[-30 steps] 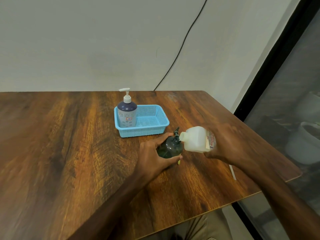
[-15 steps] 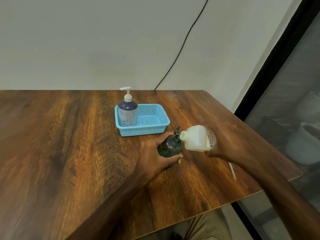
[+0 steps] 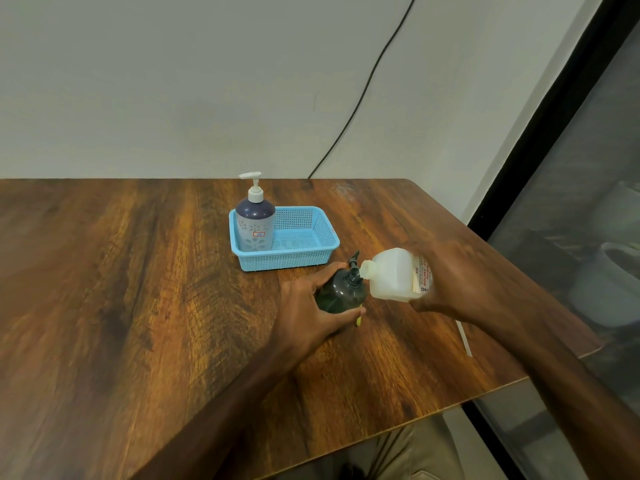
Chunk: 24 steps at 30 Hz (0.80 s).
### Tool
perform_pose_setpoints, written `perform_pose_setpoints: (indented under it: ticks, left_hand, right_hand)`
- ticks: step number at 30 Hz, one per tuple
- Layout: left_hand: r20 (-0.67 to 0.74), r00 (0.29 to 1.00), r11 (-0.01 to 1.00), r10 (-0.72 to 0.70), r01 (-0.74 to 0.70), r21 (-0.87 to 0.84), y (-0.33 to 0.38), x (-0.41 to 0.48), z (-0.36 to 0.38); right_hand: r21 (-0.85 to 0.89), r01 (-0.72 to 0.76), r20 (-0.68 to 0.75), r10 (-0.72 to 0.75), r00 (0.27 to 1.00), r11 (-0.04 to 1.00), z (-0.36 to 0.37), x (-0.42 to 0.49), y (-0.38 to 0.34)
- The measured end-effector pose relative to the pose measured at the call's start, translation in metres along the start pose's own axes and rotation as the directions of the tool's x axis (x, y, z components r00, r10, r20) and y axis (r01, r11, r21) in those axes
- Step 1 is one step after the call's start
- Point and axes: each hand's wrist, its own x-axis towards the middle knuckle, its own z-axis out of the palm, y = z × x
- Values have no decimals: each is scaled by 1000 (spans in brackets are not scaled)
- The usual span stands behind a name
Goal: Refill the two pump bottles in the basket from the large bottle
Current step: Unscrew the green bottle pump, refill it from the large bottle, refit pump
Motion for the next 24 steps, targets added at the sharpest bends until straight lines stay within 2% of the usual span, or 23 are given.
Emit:
perform_pose_setpoints:
  ticks: [2,14,24]
  left_hand:
    - [2,1000,1000,-5,5,0,1,0,0]
    - [0,1000,1000,-28,28,-8,4,-1,-1]
    - [-9,1000,1000,-14,14,-24,4,-2,-1]
  right_hand:
    - [-60,25,6,-25,1000,998,-1,1,0]
    - [-41,16,23,-15,1000,999,1,3,2]
    - [-157,54,34,-49,998,986,-1,4,0]
